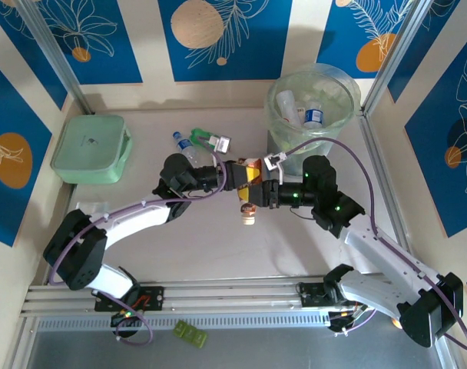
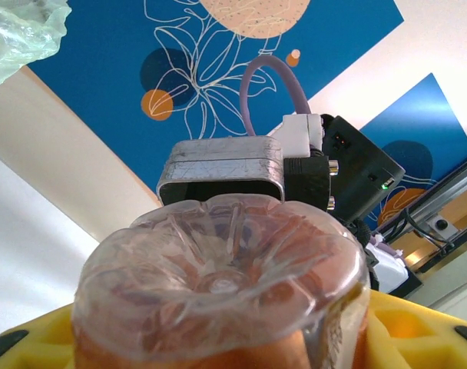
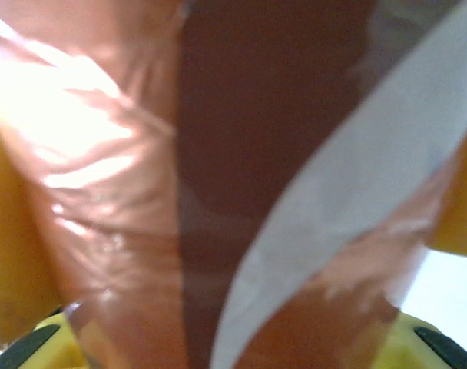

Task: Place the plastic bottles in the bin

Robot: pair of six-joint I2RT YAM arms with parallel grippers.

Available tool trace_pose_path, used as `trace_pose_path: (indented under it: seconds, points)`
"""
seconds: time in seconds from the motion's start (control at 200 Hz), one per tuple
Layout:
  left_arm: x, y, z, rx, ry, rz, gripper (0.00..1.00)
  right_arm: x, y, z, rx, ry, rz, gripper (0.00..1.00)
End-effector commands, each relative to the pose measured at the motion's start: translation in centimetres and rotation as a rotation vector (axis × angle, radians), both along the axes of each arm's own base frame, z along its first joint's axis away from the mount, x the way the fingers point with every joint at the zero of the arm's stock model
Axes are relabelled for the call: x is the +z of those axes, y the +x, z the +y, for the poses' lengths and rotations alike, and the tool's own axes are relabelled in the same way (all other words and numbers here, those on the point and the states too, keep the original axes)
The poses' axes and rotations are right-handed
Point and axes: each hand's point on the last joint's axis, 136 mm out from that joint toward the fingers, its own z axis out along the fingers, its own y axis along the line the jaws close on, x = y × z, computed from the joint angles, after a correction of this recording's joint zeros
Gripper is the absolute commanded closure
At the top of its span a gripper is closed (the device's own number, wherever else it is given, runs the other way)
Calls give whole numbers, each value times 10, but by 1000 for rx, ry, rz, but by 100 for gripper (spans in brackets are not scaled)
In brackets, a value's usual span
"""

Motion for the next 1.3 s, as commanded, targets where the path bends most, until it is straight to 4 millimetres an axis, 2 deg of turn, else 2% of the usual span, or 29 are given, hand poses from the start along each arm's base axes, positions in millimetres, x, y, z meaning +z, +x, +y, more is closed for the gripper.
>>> trace_pose_path:
  seconds: [0.0,0.33,0.425,0.635,0.82,0.935,1.06,1.18,1.29]
  points:
    - [16,-7,-1,1,-18,-52,59,14,-1,1,0,29,-46,66]
    - [15,-7,3,37,22,-83,29,13,-5,-2,-3,22,-53,74]
    - [17,-7,6,59,45,-107,23,14,-5,-4,-12,17,-56,74]
    - [21,-8,19,138,138,-182,0,14,-3,-10,-30,2,-51,74]
    - [26,-5,40,234,228,-246,1,16,-3,-18,-58,-10,-59,75]
    - [24,7,62,366,347,-286,1,14,0,-25,-92,-42,-60,75]
    - [32,16,89,503,481,-327,1,8,5,-38,-158,-117,-62,75]
    - [29,26,119,638,622,-325,1,8,6,-52,-222,-177,-80,76]
    - [21,28,131,666,718,-331,1,10,10,-65,-281,-248,-106,75]
